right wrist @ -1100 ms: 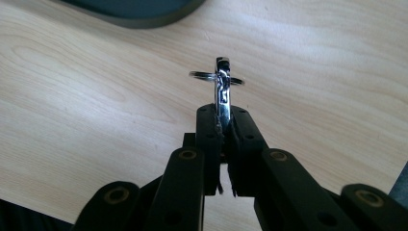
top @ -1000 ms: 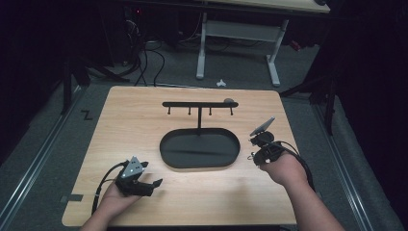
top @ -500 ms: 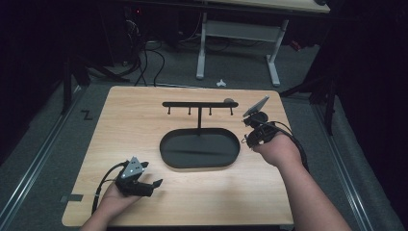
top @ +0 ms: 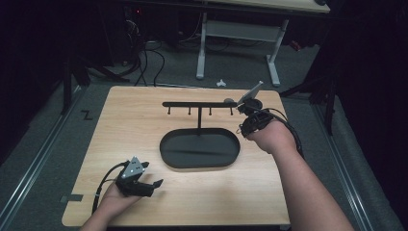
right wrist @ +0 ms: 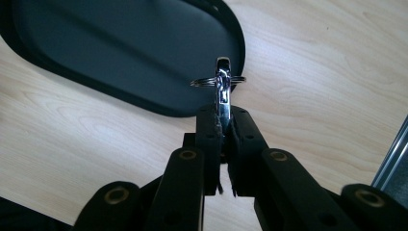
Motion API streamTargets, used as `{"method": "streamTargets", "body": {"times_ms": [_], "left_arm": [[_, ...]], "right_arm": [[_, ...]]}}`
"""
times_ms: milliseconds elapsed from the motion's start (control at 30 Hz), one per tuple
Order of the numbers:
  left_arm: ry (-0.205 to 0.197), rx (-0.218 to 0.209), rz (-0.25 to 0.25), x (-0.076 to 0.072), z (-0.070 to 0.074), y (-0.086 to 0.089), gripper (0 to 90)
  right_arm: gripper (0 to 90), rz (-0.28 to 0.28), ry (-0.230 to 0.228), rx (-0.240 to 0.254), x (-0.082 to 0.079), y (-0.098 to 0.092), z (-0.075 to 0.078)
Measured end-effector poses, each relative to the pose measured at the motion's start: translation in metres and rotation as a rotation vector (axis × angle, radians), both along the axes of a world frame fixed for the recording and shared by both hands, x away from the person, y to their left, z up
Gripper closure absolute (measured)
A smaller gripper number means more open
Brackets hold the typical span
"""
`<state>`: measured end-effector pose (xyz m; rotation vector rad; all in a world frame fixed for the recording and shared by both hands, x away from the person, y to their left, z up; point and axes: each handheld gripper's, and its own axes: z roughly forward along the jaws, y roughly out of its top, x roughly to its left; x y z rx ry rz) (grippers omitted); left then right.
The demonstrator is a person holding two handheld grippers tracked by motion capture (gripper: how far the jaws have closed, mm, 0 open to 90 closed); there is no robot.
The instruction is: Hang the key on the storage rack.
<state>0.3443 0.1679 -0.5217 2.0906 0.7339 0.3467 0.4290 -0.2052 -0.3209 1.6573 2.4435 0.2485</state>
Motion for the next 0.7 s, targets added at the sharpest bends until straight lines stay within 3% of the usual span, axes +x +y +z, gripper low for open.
{"method": "streamTargets", "body": {"times_ms": [400,700], "left_arm": [[0.001,0.001,-0.003,0.0,0.0,0.0,15.2],[0.004,0.001,-0.004,0.0,0.0,0.001,15.2]], "right_arm": [[84.3,0.009,-0.048,0.018,0.013,0.014,0.024],[84.4,-0.001,-0.059,0.014,0.023,0.018,0.026]]}}
